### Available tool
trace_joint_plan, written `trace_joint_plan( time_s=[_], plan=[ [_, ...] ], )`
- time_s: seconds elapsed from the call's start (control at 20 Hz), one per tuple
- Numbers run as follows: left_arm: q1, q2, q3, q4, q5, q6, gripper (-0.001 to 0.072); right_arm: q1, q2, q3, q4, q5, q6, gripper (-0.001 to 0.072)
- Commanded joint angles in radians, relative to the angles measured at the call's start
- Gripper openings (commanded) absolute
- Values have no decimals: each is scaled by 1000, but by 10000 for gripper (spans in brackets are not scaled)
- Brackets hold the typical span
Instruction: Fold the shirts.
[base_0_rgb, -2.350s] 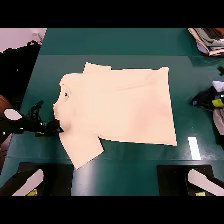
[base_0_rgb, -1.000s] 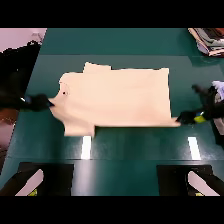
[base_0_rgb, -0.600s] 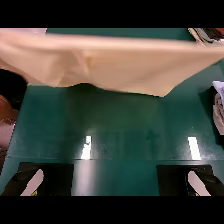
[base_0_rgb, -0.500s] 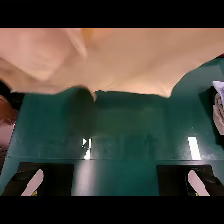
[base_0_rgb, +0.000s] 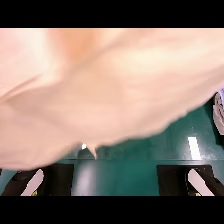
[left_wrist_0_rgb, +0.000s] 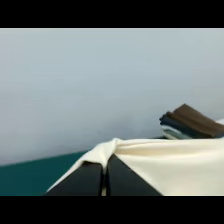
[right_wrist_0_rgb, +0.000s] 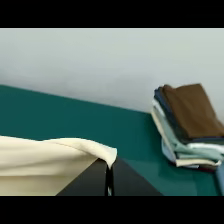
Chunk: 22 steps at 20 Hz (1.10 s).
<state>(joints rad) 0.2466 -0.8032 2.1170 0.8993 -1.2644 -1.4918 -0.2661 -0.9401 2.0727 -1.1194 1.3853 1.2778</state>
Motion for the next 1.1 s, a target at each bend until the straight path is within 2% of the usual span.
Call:
trace_joint_plan(
  time_s=[0.0,0.15,0.35,0.45,0.6,0.7,0.9,1.05],
  plan=[
    [0,-53,-249,-3,-113,-2,23,-3,-104,-97,1,85,11,12],
    [0,-170,-501,-10,-180,8,23,32,-254,-226,-11,151,11,12],
    [-51,-384,-739,18,-64,57,23,111,-497,-354,-42,136,11,12],
    [-110,-528,-747,23,40,103,23,144,-631,-358,-80,135,12,12],
    [-168,-712,-670,17,229,111,23,173,-795,-262,-115,113,12,11],
    [-182,-808,-560,19,270,112,23,173,-872,-146,-113,99,13,12],
    [-181,-862,-465,54,238,123,24,172,-907,-31,-115,95,12,12],
    [-183,-846,-464,205,30,103,22,171,-841,-131,-135,79,12,11]
  ],
)
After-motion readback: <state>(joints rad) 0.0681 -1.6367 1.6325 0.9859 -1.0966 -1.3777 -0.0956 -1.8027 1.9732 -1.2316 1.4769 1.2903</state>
